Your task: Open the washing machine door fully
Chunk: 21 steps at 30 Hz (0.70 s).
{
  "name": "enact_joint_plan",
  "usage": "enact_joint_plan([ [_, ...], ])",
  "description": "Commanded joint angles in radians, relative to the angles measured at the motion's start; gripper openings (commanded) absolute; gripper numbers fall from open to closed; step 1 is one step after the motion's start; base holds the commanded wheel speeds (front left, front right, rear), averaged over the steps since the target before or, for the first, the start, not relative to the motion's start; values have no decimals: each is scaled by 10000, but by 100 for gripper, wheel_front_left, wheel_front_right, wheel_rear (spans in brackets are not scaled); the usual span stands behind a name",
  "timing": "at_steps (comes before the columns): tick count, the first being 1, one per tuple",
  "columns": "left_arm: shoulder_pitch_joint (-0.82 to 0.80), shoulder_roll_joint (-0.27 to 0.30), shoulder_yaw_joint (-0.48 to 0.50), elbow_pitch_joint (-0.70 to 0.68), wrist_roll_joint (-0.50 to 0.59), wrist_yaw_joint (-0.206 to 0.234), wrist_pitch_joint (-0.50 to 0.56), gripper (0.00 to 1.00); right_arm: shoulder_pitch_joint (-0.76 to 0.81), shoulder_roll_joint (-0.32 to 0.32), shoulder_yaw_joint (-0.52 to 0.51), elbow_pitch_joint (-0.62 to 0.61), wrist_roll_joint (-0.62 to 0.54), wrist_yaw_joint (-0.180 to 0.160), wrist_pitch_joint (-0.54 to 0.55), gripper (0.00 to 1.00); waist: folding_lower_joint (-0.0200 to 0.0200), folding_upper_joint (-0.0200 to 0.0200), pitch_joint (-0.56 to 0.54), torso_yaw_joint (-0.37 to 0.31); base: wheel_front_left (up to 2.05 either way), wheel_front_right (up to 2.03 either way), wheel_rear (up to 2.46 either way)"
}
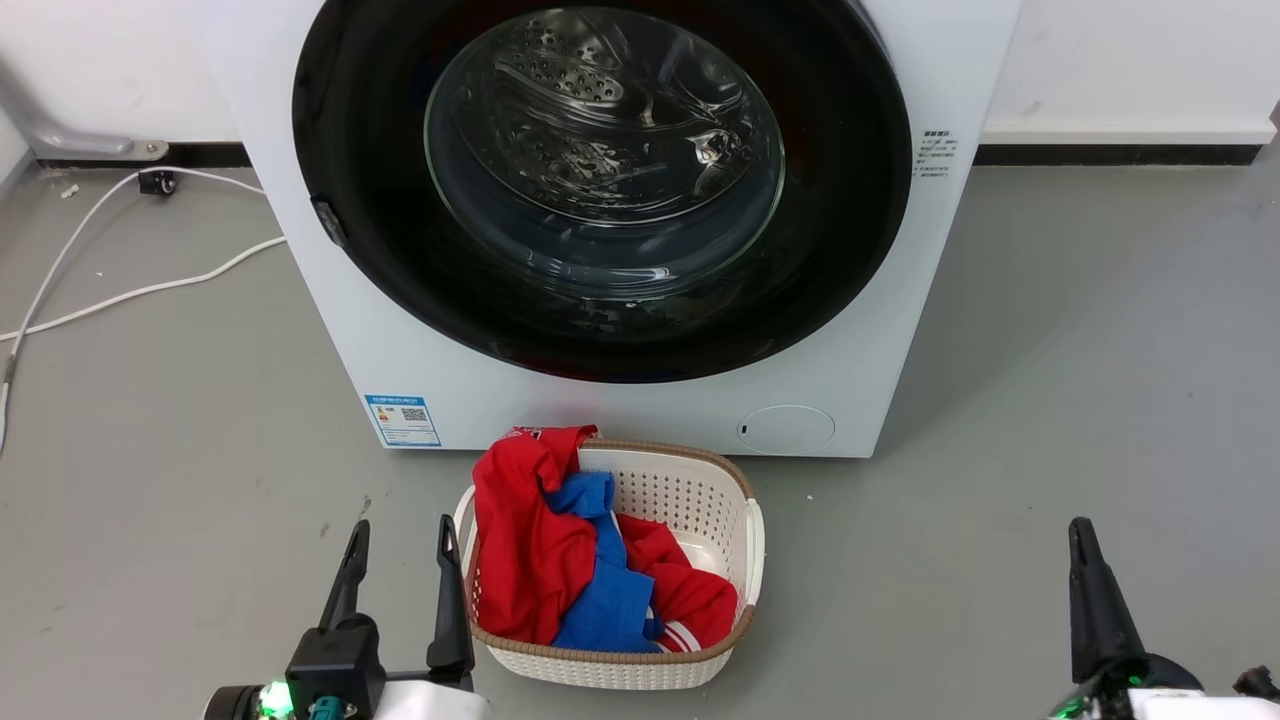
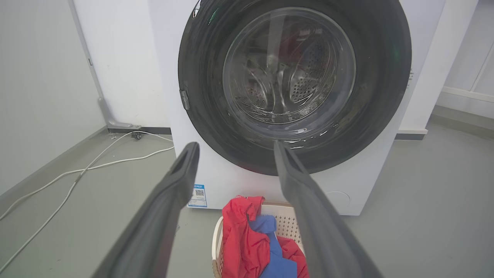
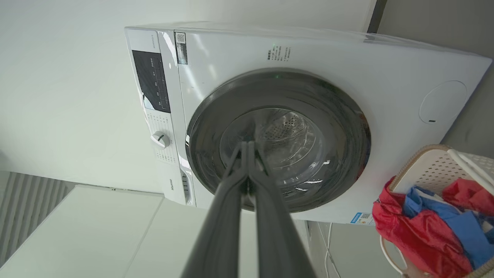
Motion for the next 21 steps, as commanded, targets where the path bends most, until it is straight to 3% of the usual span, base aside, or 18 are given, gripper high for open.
enact_joint_plan([
  [1, 87, -1, 21, -28, -25, 33, -28, 100, 155, -62, -131, -128, 577, 4, 320, 0, 0, 0, 18, 5, 0, 0, 0],
  [8, 81, 1, 37, -35, 56, 66, -28, 100, 383, 8, -772, -42, 2198, 4, 1922, 0, 0, 0, 65, 30, 0, 0, 0],
  [21, 31, -1, -2, -156, 291, 220, -28, 100, 171, 159, -1473, 287, 2252, 4, 3003, 0, 0, 0, 156, 150, 0, 0, 0],
])
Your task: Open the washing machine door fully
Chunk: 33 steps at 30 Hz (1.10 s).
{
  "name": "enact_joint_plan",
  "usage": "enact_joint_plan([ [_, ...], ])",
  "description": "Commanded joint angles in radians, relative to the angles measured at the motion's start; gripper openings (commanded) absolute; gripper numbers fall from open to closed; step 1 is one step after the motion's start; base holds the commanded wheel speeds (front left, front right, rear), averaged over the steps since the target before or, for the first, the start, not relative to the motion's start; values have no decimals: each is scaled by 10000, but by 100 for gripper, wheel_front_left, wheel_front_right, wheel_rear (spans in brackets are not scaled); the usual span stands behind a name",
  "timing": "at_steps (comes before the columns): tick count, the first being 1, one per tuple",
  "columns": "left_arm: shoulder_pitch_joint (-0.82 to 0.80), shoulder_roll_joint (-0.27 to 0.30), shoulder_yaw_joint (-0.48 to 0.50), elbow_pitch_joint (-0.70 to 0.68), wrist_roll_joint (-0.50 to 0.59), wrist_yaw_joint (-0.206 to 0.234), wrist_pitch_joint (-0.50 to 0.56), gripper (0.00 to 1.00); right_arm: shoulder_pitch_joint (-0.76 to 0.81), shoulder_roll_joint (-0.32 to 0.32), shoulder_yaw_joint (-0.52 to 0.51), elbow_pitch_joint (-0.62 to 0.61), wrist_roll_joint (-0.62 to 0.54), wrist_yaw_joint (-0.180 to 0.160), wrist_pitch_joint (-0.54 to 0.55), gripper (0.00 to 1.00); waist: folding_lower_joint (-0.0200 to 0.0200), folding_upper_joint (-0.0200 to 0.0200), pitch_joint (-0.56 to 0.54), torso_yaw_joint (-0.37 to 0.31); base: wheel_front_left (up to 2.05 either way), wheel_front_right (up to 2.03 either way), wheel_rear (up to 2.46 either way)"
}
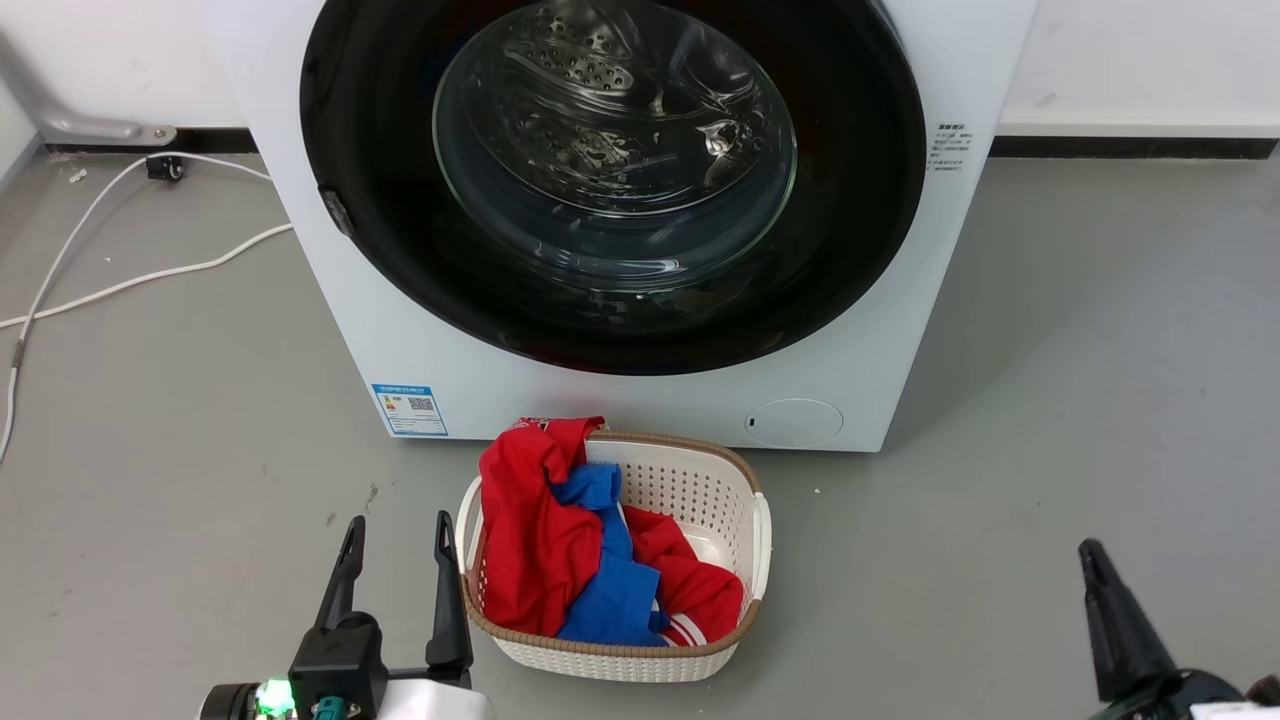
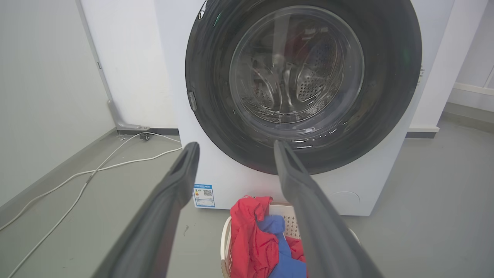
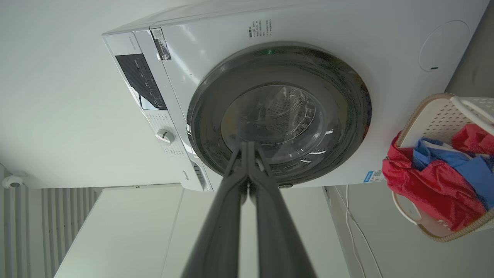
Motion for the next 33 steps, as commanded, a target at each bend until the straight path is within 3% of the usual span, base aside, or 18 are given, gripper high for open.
enact_joint_plan([
  [1, 10, -3, -7, -43, 27, 57, -28, 100, -307, 25, -185, 32, -14, 4, 108, 0, 0, 0, 34, 17, 0, 0, 0],
  [9, -325, -3, -103, -151, 69, 31, -28, 100, -1957, -246, -1606, 548, 269, 4, 644, 0, 0, 0, 532, 159, 0, 0, 0],
  [17, -1035, -3, -214, -379, 239, -12, -28, 100, -5145, -1463, -3039, 2164, 435, 4, 1595, 0, 0, 0, 1772, 418, 0, 0, 0],
  [25, -1861, -3, -510, -655, 336, 53, -28, 100, -7543, -2532, -2914, 3141, 30, 4, 2366, 0, 0, 0, 3029, 784, 0, 0, 0],
  [33, -2631, -5, -789, -808, 326, 217, -28, 100, -10064, -3477, -1911, 3732, -860, 4, 3016, 0, 0, 0, 4186, 1143, 0, 0, 0],
])
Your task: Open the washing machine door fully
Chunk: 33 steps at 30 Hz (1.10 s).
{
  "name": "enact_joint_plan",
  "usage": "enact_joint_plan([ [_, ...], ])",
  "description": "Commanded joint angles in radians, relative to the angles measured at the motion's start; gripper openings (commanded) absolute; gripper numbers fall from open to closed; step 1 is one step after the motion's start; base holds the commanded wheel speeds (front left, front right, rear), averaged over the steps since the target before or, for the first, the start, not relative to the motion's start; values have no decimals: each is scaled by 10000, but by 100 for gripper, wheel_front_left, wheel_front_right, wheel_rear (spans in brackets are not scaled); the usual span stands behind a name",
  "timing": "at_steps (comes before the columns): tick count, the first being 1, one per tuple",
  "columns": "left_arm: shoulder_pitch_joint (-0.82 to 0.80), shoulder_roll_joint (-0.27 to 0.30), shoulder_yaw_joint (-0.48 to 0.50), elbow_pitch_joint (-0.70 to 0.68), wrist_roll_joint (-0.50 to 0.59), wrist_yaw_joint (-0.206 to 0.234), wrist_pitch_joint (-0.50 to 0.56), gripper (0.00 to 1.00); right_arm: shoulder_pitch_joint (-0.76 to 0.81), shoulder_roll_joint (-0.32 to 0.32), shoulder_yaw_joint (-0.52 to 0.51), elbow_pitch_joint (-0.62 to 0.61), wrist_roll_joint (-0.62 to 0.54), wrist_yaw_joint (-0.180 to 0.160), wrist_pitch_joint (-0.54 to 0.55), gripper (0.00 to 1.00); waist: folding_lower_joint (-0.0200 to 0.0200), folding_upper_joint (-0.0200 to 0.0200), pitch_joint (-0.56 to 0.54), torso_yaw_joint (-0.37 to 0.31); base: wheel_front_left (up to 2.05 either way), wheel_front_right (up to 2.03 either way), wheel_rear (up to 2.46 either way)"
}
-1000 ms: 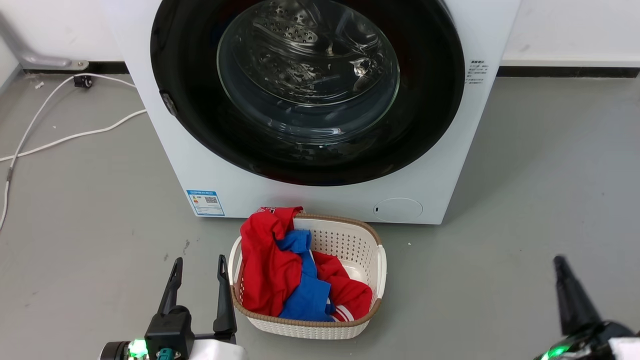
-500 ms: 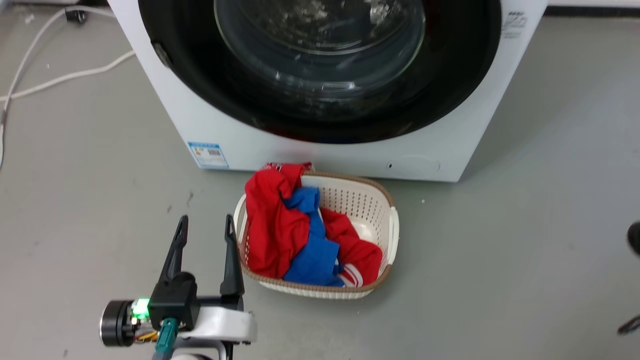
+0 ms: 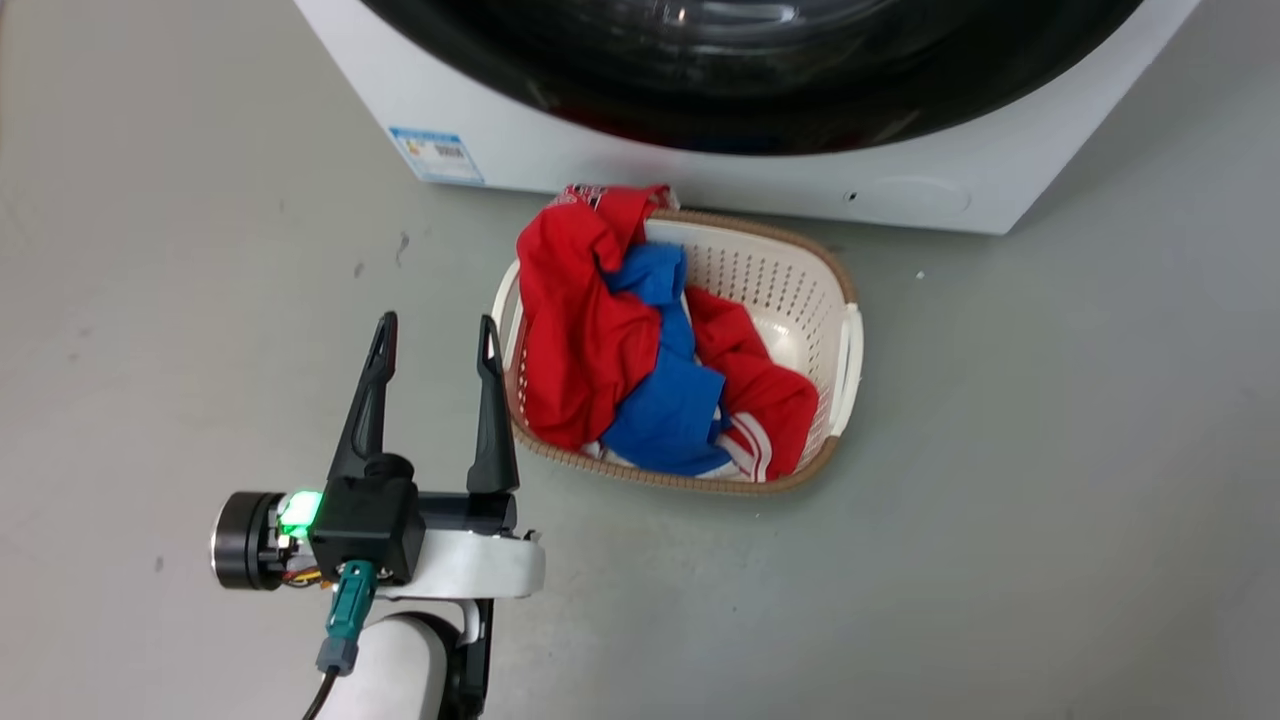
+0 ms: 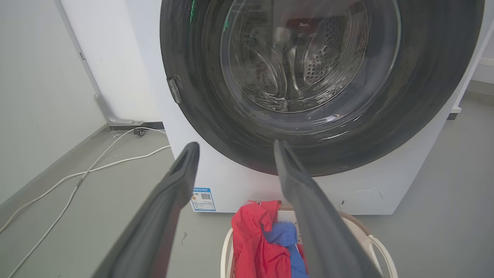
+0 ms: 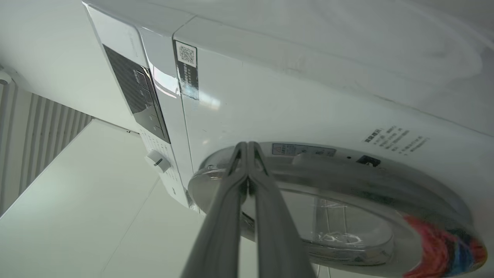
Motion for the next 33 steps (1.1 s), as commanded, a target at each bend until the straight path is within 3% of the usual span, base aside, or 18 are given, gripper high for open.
enact_joint_plan([
  [1, -144, -3, -16, -35, 13, 53, -28, 100, -196, -86, 62, 47, -61, 4, 37, 0, -2, 0, 365, 213, 0, 0, 0],
  [12, -770, -3, -489, -101, -370, 324, -28, 100, -2942, -1006, 1783, 1656, -1558, 4, 1021, 0, -2, 0, 1380, 778, 0, 0, 0],
  [18, -918, -5, -610, -130, -486, 444, -28, 100, -3560, -1031, 2273, 2156, -2108, 4, 1381, 0, -2, 0, 1681, 906, 0, 0, 0],
  [24, -1042, -3, -643, -73, -506, 489, -28, 100, -3478, -901, 2722, 2271, -2450, 4, 1977, 0, -2, 0, 1798, 929, 0, 0, 0],
  [33, -879, -3, -479, 23, -355, 451, -28, 100, -2074, -569, 2919, 1358, -2200, 6, 2742, 0, -2, 0, 1492, 642, 0, 0, 0],
])
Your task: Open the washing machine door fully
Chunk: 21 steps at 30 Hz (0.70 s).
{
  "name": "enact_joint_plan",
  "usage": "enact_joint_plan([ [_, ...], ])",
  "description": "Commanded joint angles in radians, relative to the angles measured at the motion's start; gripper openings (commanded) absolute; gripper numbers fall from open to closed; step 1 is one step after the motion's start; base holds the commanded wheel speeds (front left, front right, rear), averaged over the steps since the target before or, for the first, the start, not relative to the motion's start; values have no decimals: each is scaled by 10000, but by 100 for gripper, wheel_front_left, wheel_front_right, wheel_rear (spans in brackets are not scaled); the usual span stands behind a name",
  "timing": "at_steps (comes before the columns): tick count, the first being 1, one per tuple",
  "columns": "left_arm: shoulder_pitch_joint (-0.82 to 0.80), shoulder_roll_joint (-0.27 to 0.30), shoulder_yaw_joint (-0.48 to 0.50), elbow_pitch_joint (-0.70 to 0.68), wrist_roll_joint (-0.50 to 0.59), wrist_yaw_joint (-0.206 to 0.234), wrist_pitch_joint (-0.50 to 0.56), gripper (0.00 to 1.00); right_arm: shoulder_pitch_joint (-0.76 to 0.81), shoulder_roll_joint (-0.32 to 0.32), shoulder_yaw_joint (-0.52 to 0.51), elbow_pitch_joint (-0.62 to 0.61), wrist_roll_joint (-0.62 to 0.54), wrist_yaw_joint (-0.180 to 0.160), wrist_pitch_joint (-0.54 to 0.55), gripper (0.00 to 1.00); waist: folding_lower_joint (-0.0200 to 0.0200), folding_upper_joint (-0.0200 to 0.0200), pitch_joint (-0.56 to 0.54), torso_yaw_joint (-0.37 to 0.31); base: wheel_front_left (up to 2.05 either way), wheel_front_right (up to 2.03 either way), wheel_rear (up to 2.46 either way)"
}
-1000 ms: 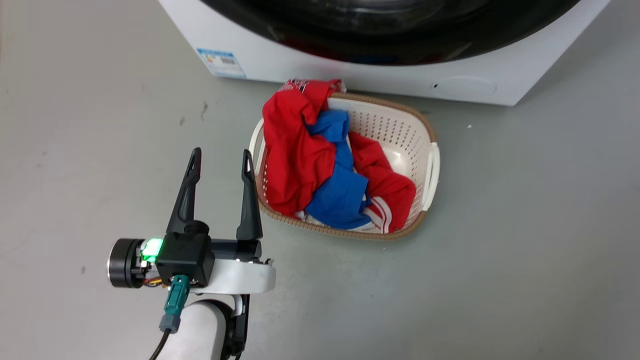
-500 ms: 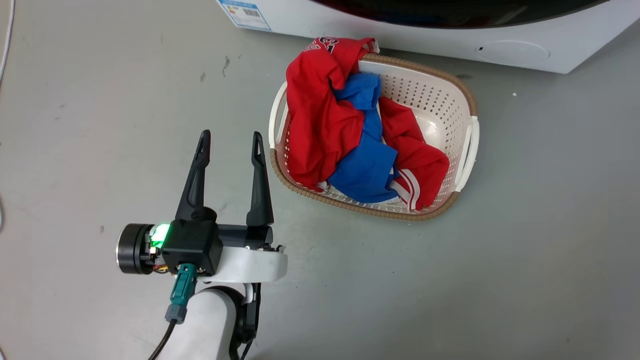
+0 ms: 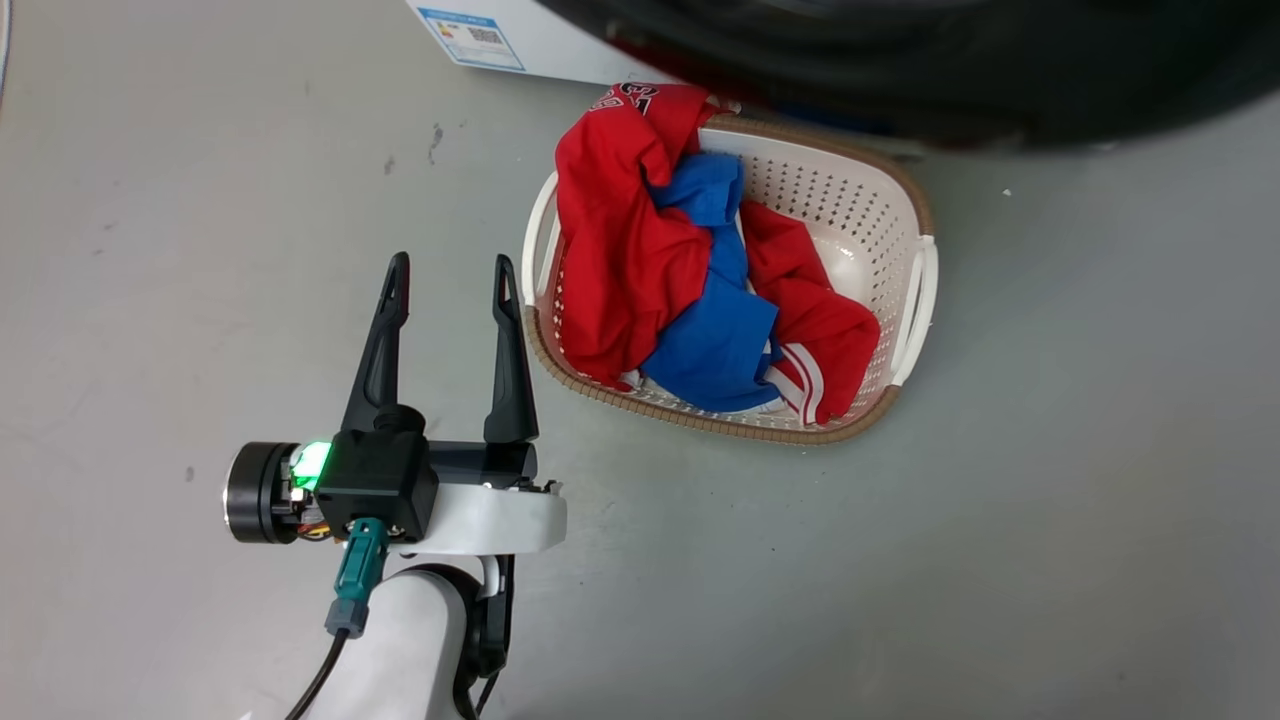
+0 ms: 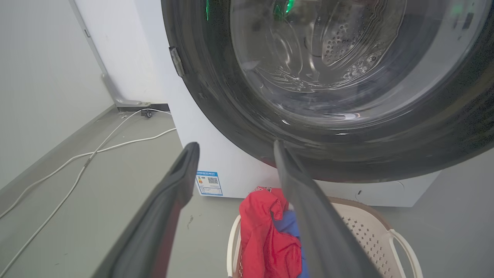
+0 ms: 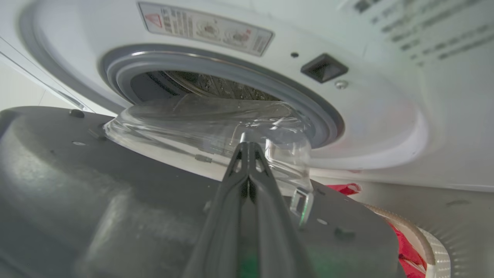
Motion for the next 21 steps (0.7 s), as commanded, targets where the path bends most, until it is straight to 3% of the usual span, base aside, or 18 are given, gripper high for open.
enact_joint_plan([
  [1, 52, -5, 65, 16, 98, -49, -28, 100, 522, 306, 253, -222, 6, 8, 219, 0, -1, 0, -105, -116, 0, 0, 0],
  [21, 513, -2, 379, 198, 321, -229, -28, 100, 4133, 965, 693, -3234, 640, 17, 1061, 0, -1, 0, -981, -487, 0, 0, 0],
])
